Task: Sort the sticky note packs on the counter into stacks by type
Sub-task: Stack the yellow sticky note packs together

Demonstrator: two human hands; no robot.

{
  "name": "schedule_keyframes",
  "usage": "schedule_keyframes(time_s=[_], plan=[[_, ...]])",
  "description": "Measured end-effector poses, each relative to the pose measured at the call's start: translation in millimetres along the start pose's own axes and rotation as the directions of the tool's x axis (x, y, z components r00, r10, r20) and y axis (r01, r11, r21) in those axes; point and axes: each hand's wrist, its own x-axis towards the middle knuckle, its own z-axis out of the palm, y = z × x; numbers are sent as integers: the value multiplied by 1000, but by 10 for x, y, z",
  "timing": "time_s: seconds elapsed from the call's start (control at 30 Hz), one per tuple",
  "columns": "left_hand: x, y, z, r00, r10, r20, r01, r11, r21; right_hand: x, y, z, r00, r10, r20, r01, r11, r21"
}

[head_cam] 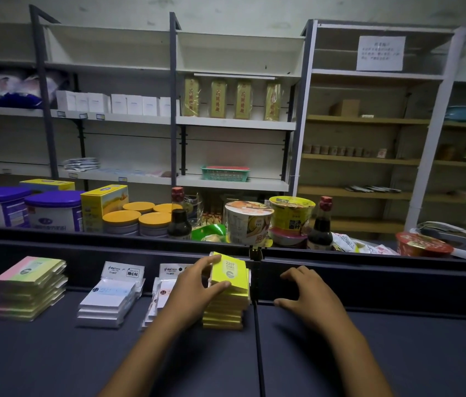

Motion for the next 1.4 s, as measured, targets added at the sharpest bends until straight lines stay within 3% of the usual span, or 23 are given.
schedule_keyframes(time_s=[0.4,0.7,0.9,1.4], plan=[[-26,-162,55,998,57,30,-65,912,406,-15,-5,62,999,22,35,-21,1000,-6],[-78,-140,13,995,95,35,-102,921,377,-113,-147,105,994,67,81,-65,997,-33],[-179,-1,-152,985,174,-7,-159,914,374,-308,-229,-106,994,101,-30,-103,993,-53],[-1205,554,-691,991,131,8,-120,881,457,-1127,-873,-559,998,-62,-22,61,997,-50]])
